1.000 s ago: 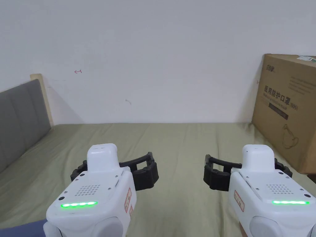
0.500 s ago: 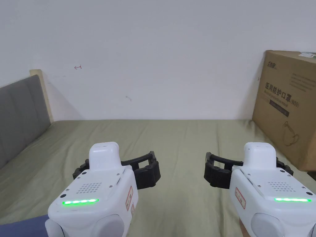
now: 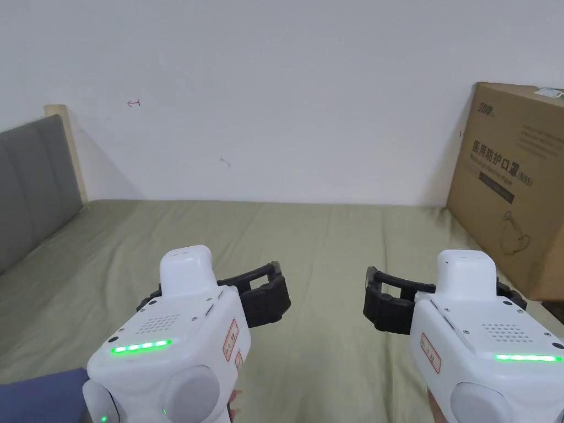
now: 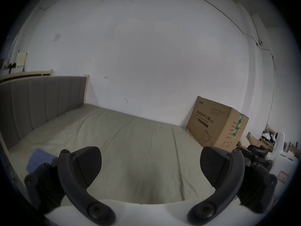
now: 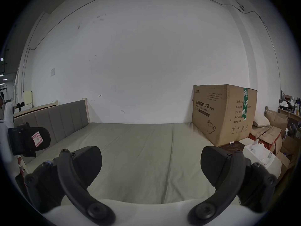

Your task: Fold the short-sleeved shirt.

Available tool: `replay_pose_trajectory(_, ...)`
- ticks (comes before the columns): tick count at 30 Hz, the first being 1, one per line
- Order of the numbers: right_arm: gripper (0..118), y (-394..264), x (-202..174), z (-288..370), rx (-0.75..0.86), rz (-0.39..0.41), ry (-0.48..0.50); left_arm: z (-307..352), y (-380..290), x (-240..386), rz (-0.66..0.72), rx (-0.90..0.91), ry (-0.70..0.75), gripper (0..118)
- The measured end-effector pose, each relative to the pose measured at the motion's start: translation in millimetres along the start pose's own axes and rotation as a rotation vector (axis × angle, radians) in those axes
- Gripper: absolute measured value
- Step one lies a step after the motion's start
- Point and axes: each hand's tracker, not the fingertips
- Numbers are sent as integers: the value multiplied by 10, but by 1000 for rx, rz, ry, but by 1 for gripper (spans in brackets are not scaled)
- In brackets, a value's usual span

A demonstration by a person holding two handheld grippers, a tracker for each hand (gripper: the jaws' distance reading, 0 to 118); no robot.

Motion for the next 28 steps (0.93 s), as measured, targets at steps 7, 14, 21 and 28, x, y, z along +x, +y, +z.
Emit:
replay_pose_trajectory(7, 118, -58, -17, -93, 1, 4, 8, -117, -104, -21, -32, -21, 26, 118)
replay_pose_trajectory(14, 118, -206, 16, -249, 3, 2, 1, -292, -163, -61, -35, -38, 22, 118)
replay_pose_trajectory(21, 118, -284, 76, -443, 19, -9, -7, -479, -118, -82, -53, -4, 29, 118)
replay_pose_trajectory(28, 118, -259, 113, -598, 25, -28, -3, -675, -72, -51, -63, 2, 28, 118)
